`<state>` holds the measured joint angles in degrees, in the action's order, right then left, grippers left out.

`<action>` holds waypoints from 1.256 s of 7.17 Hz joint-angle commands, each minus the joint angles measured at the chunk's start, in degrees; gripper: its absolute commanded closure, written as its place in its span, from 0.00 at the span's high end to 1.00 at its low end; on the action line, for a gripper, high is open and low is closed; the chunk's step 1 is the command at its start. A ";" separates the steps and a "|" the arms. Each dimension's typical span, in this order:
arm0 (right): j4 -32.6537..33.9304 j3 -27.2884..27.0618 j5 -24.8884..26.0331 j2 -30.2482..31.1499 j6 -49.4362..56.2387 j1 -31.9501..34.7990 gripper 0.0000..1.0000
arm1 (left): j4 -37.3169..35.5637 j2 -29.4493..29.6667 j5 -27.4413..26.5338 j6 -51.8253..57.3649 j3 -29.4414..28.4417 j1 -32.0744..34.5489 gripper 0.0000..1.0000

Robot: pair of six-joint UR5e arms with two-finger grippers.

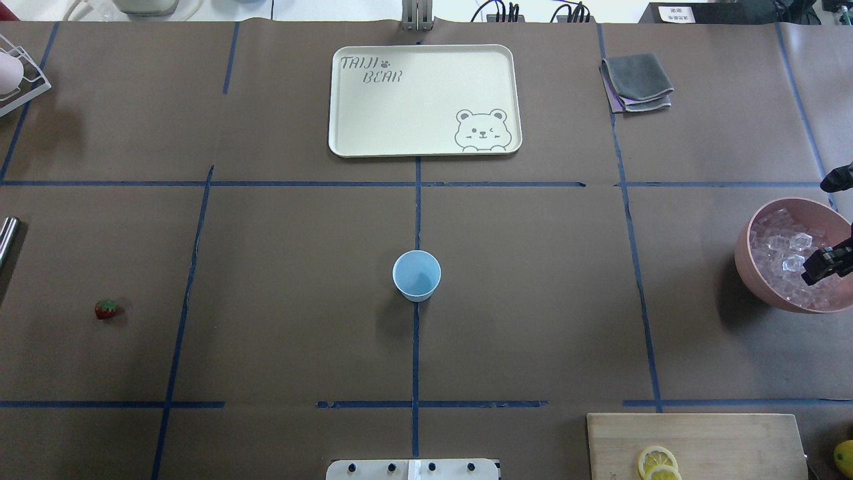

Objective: Mash ice and strawberries in cup
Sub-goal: 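Lower the right gripper into the bowl and grasp an ice cube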

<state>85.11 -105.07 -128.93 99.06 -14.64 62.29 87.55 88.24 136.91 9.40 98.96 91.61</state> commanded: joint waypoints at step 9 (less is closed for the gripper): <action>0.67 -3.19 0.17 1.13 2.86 3.42 0.00 | -3.35 0.00 0.02 0.00 2.91 0.15 1.00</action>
<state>85.44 -106.41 -128.70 99.63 -12.80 62.94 84.49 88.24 136.93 9.40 101.54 91.76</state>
